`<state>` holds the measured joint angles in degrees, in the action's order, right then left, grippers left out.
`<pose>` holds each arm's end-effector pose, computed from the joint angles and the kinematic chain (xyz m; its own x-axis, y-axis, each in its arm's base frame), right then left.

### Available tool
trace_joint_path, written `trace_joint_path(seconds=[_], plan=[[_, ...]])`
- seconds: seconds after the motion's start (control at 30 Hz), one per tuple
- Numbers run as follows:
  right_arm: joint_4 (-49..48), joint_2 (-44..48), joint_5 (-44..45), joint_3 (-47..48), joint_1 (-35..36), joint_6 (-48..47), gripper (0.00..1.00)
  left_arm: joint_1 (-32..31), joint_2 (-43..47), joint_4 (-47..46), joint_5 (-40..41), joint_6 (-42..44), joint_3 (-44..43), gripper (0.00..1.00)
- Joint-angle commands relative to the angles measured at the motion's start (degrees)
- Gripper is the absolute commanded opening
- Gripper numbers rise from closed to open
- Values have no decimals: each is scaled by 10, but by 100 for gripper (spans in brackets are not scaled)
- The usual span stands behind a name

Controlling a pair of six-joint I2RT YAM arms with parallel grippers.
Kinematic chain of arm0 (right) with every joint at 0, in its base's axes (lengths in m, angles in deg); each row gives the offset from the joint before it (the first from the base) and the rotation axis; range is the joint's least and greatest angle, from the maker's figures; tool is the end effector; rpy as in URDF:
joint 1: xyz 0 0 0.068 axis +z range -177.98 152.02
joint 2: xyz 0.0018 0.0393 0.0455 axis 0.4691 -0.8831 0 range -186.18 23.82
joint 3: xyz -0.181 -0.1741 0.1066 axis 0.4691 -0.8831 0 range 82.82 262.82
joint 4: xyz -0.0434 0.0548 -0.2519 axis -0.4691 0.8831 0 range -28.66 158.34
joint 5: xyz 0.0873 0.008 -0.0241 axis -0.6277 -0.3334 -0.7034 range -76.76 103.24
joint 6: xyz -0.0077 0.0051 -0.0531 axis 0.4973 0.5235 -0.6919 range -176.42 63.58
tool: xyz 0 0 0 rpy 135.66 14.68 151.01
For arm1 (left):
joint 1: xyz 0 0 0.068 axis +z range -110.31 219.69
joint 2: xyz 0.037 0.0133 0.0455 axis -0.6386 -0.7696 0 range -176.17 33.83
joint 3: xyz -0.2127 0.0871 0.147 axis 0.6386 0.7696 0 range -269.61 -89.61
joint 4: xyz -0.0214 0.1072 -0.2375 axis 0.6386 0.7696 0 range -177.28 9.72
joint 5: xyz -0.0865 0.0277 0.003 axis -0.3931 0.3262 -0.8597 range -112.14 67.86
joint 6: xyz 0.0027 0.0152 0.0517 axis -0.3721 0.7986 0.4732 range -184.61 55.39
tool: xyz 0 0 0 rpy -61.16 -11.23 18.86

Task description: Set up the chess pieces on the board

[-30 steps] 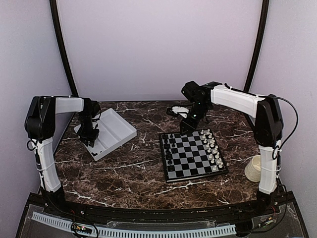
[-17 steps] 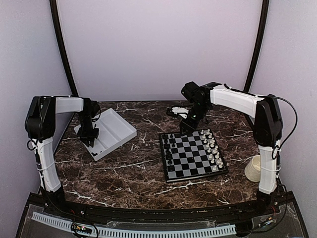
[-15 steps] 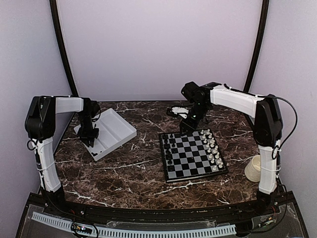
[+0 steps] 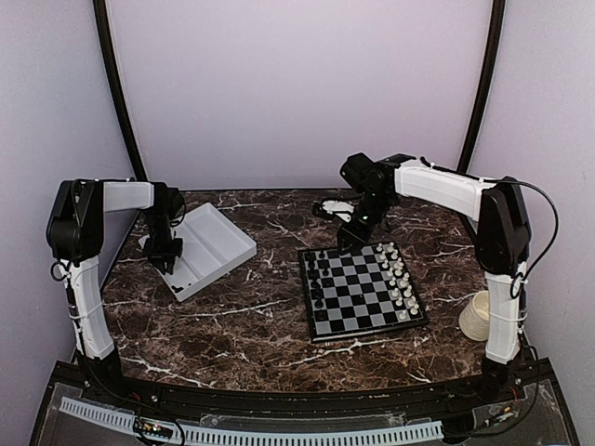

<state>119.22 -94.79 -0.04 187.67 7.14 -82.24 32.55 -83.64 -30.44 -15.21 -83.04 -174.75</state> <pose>0.3495 0.2556 0.2422 -0.4292 -0.8200 -0.3785 -0.8954 0.4414 0.0591 0.3800 -0.0432 0.1581 -0.9797 -0.1938 -0.0519 -0.1984 0.9739 0.1100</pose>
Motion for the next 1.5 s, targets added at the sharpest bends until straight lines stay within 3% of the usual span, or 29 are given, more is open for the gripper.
trace_joint_path(seconds=[0.0,0.37,0.8,1.0,1.17,1.47], plan=[[-2,-5,-2,1,-3,5,31,7,-20,-16,6,-1,-2,19],[4,-15,-5,13,0,5,31,8,-15,-14,15,9,-6,15],[5,-22,-12,26,0,7,31,-31,135,-5,42,48,22,12],[7,-22,-29,41,0,9,31,-87,191,-66,-19,102,35,11],[-1,-29,-110,65,-4,24,31,-145,220,-138,-108,134,49,11],[-48,-109,-368,141,-4,133,35,-242,249,-255,-253,164,87,12]])
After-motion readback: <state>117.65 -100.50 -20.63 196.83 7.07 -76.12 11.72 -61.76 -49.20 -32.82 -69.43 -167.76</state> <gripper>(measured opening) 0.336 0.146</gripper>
